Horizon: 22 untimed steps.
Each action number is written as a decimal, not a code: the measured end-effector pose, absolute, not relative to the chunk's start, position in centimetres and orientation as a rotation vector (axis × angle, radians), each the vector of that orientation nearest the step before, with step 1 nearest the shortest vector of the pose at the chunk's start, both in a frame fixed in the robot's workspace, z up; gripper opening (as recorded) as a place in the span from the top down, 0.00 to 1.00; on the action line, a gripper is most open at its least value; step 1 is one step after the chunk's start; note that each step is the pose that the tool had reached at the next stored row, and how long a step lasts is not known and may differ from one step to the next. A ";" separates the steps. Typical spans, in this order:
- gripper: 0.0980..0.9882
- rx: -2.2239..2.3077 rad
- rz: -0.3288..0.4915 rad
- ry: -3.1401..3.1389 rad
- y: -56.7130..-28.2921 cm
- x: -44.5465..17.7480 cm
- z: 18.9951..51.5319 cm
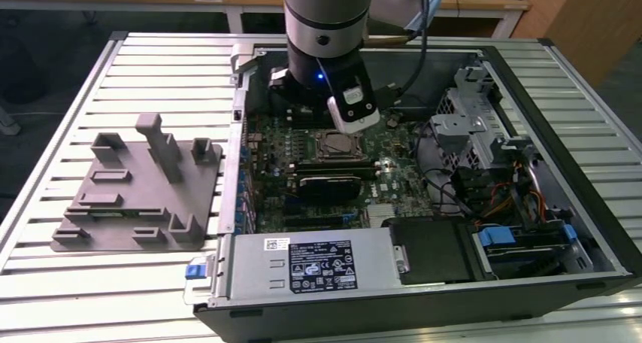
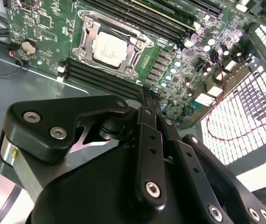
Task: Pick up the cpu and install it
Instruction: 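Install the second cpu locking lever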
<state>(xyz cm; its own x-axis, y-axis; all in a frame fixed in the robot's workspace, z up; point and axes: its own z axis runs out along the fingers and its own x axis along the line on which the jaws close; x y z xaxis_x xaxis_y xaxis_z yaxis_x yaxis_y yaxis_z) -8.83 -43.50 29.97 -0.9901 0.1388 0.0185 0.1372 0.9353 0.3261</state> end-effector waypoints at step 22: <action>0.99 0.223 0.464 3.102 -43.5 -7.4 28.0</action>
<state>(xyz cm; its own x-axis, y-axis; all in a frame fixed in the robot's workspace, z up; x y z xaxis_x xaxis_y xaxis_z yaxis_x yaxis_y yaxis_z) -7.37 -43.50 27.99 -0.9899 0.1395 0.0232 0.1402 0.9465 0.2907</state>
